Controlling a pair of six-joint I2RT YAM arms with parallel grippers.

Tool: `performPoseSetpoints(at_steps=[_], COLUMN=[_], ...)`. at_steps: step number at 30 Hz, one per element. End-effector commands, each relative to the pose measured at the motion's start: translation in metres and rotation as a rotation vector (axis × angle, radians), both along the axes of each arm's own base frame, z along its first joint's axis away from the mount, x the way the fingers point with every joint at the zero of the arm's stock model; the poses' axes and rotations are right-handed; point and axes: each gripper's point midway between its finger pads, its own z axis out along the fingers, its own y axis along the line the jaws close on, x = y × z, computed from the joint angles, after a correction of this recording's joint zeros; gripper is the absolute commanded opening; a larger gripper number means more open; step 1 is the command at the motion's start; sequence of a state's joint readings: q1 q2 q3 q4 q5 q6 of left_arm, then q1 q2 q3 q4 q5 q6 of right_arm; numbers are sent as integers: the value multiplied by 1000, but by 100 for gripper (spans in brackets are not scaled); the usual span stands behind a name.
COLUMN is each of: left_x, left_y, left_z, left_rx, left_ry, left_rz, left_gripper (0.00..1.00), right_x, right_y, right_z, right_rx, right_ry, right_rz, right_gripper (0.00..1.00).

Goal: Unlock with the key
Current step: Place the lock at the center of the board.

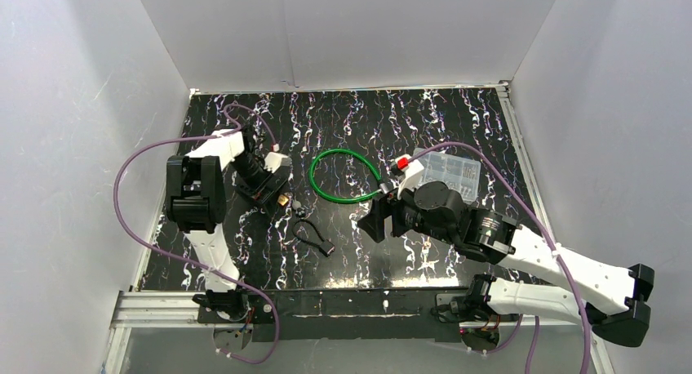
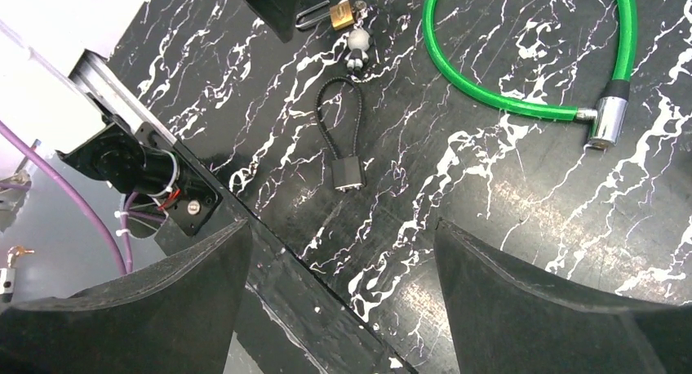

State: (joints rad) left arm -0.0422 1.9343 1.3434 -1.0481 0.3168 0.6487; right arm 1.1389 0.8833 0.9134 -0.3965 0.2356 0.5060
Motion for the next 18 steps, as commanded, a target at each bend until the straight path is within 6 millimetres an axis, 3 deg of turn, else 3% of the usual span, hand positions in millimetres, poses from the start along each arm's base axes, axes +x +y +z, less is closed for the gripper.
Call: performPoseSetpoints(at_steps=[1, 4, 9, 11, 14, 16, 18], left_x=[14, 17, 5, -6, -37, -63, -75], left_y=[8, 3, -13, -17, -15, -22, -30], left_z=[26, 70, 169, 197, 198, 189, 189], left_rx=[1, -37, -134, -161, -142, -192, -249], left_ry=[-113, -187, -401, -495, -473, -367, -358], left_rz=[-13, -20, -31, -24, 7, -32, -49], left_gripper=[98, 98, 98, 98, 98, 98, 98], right_x=[2, 7, 12, 10, 6, 2, -2], right_y=[0, -10, -43, -55, -74, -88, -101], right_z=[0, -12, -47, -62, -89, -110, -129], right_rx=[1, -53, -194, -229, -269, -310, -348], right_ry=[9, 32, 123, 176, 280, 342, 392], right_rz=[-23, -83, -254, -318, -434, -512, -586], right_gripper=[88, 88, 87, 86, 84, 82, 81])
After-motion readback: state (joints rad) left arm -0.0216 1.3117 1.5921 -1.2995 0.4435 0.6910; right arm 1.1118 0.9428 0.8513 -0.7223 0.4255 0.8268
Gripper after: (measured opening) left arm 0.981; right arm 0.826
